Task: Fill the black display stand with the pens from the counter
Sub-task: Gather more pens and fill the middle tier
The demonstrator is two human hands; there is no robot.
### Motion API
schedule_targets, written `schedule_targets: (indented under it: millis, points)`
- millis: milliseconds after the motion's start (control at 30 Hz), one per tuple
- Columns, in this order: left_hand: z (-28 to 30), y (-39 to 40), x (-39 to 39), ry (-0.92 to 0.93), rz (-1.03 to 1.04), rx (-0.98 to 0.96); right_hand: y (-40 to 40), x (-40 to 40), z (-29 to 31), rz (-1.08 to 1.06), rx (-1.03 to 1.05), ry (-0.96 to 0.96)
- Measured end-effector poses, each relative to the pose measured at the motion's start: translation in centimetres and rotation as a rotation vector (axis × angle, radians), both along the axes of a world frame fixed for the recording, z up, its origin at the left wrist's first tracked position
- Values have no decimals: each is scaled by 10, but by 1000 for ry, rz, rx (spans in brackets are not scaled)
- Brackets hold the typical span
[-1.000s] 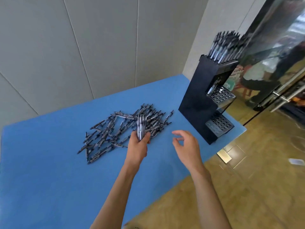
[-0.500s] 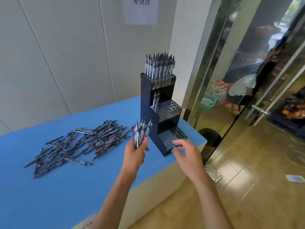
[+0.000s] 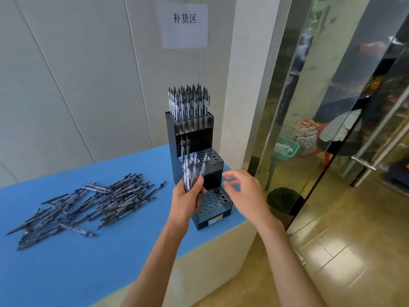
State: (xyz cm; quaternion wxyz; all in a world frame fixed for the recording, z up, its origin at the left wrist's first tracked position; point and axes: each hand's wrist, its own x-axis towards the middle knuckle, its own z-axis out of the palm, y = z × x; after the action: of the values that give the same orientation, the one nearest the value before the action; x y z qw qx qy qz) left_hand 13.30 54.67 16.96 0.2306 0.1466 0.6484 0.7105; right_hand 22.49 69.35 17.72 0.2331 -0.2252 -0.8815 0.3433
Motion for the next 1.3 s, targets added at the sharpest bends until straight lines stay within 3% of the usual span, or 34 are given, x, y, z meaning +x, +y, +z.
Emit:
schedule_targets:
  millis: [300, 800, 967, 1100, 1300]
  points:
    - [-15, 45, -34, -46, 111, 13, 55, -55, -6, 114, -61, -18]
    - [-1, 50, -50, 2, 350, 0, 62, -131, 24, 443, -668, 158]
    - [3, 50, -50, -25, 437, -47, 69, -149, 33, 449, -716, 230]
    - [-4, 39, -57, -82, 621, -57, 86, -166, 42, 347, -524, 403]
    - [-5, 29, -54, -72, 618, -18, 99, -180, 37, 389, 7, 382]
